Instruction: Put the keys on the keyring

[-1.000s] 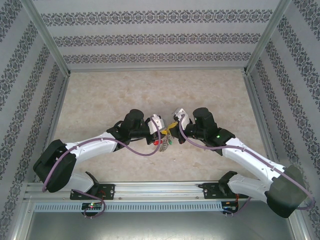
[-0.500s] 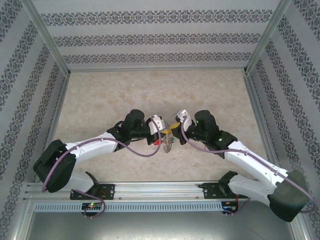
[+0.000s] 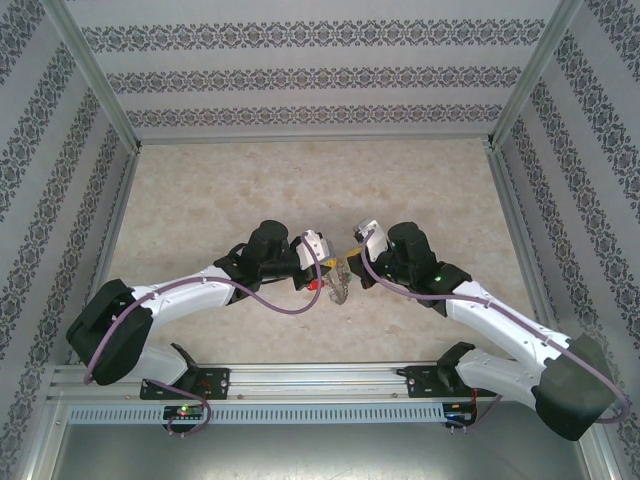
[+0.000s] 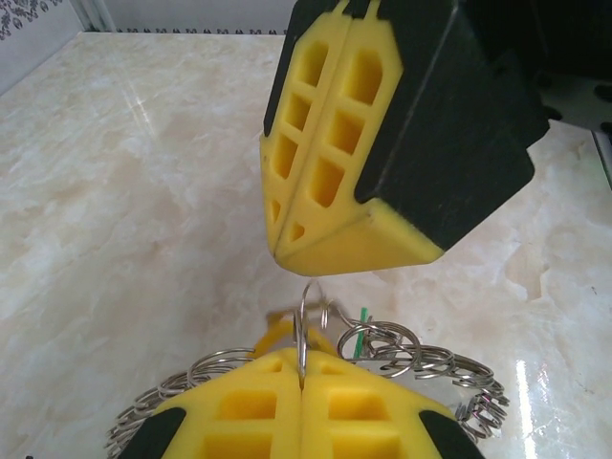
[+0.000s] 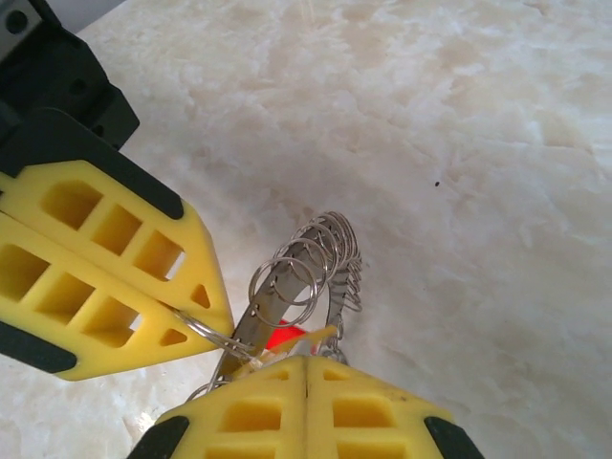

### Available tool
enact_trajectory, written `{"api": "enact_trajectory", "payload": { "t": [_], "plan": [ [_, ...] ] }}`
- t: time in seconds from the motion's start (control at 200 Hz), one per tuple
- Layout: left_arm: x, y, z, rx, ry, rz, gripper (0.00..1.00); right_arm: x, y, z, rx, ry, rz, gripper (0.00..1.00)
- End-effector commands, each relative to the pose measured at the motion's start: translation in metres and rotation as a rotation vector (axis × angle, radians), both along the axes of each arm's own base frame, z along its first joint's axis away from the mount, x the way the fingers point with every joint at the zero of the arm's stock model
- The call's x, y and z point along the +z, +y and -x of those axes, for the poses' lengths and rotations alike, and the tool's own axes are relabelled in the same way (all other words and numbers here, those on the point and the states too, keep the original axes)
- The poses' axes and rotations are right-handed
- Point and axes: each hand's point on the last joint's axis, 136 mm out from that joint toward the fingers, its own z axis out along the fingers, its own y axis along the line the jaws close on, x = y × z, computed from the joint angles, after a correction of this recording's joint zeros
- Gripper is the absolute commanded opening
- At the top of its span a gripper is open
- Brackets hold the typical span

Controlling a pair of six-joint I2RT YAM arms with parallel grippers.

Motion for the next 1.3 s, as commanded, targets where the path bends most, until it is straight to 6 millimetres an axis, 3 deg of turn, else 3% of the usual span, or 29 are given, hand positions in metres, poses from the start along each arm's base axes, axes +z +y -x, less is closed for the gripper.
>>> {"api": "enact_trajectory", "payload": {
  "t": [0.0,0.155,0.31,0.395,0.46,0.694,0.794,0.889,0.999,1.119,1.294],
  "plan": [
    [0.014,-0.005,0.002,-0.013,-0.031,0.054,0.00,0.012,0.001,-0.006,-0.010,-0.024,-0.016,0.00],
    [0.013,-0.004,0.002,-0.013,-0.034,0.047,0.00,0.017,0.006,-0.001,0.032,-0.034,-0.031,0.00],
    [0.013,-0.003,0.002,-0.011,-0.044,0.040,0.00,0.018,-0.005,-0.005,-0.015,-0.066,-0.010,0.01],
    [0.015,-0.004,0.002,-0.016,-0.047,0.042,0.00,0.019,-0.002,0.004,0.051,-0.079,-0.016,0.11],
    [0.016,-0.004,0.003,-0.025,-0.045,0.045,0.00,0.015,-0.001,0.008,0.092,-0.091,0.008,0.15],
    [0.023,-0.007,0.008,-0.053,-0.032,0.070,0.00,-0.001,0.005,0.013,0.209,-0.120,0.086,0.17],
    [0.025,-0.008,0.011,-0.065,-0.026,0.078,0.00,-0.004,0.008,0.009,0.225,-0.133,0.095,0.15],
    [0.029,-0.009,0.012,-0.068,-0.026,0.092,0.00,-0.004,0.018,0.013,0.287,-0.116,0.066,0.03],
    [0.032,-0.010,0.011,-0.068,-0.024,0.110,0.00,-0.006,0.023,0.008,0.268,-0.093,0.039,0.03],
    [0.035,-0.011,0.011,-0.062,-0.026,0.137,0.00,-0.008,0.032,0.017,0.312,-0.058,-0.012,0.02],
    [0.038,-0.012,0.010,-0.054,-0.026,0.167,0.00,-0.018,0.022,0.007,0.207,-0.002,-0.042,0.01]
  ]
}}
